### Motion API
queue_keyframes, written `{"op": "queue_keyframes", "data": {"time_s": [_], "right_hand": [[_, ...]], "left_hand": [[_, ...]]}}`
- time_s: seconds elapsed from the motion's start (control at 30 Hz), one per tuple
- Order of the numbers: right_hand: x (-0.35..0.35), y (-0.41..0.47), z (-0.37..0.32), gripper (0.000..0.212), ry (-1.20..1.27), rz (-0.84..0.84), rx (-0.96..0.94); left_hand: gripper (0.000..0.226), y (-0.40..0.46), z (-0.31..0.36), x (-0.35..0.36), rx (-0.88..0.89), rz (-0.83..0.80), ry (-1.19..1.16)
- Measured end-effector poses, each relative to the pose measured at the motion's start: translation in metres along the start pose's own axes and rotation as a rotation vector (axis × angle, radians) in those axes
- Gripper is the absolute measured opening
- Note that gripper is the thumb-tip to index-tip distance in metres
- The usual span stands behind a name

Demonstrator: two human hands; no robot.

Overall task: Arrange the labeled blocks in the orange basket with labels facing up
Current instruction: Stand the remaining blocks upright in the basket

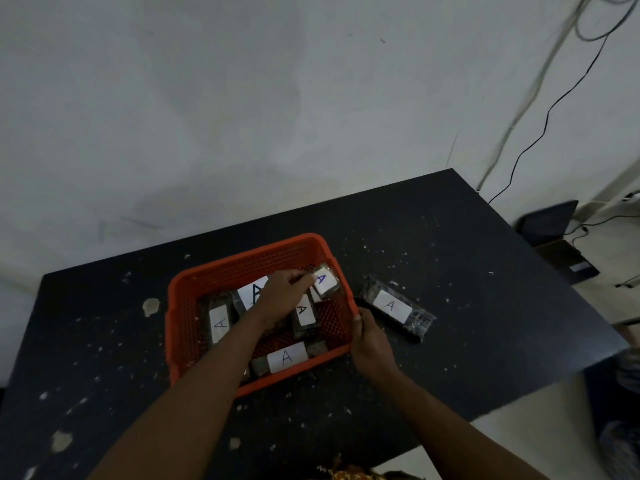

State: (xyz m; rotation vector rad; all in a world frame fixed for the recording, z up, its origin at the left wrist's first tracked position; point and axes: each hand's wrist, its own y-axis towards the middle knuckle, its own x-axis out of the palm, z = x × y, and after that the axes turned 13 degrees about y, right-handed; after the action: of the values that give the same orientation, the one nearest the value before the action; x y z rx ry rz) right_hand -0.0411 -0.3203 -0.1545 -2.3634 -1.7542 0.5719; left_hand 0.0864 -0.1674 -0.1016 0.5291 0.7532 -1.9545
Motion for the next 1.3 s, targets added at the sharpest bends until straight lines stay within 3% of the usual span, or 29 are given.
{"op": "queue_keyframes", "data": {"time_s": [0.3, 0.43, 0.57, 0.7, 0.9, 1.3], "right_hand": [[0.001, 0.001, 0.001, 0.019, 0.009, -0.015, -0.004], [0.002, -0.001, 0.001, 0.021, 0.005, 0.003, -0.004], [0.004, 0.001, 0.002, 0.025, -0.024, 0.028, -0.011], [0.004, 0.001, 0.002, 0.02, -0.024, 0.042, -0.014], [0.004, 0.001, 0.004, 0.02, -0.029, 0.051, -0.021], [0.008, 0.003, 0.008, 0.024, -0.001, 0.063, -0.06]], "left_hand": [[0.015, 0.004, -0.003, -0.007, 0.042, -0.02, 0.014], [0.024, 0.006, -0.01, 0.003, 0.192, -0.047, 0.354], [0.038, 0.002, -0.024, 0.028, 0.171, -0.086, 0.733], [0.045, 0.003, -0.024, 0.045, 0.169, -0.088, 0.738], [0.051, 0.005, -0.029, 0.043, 0.337, -0.13, 0.93], [0.054, 0.009, -0.042, 0.052, 0.279, -0.207, 1.012]]}}
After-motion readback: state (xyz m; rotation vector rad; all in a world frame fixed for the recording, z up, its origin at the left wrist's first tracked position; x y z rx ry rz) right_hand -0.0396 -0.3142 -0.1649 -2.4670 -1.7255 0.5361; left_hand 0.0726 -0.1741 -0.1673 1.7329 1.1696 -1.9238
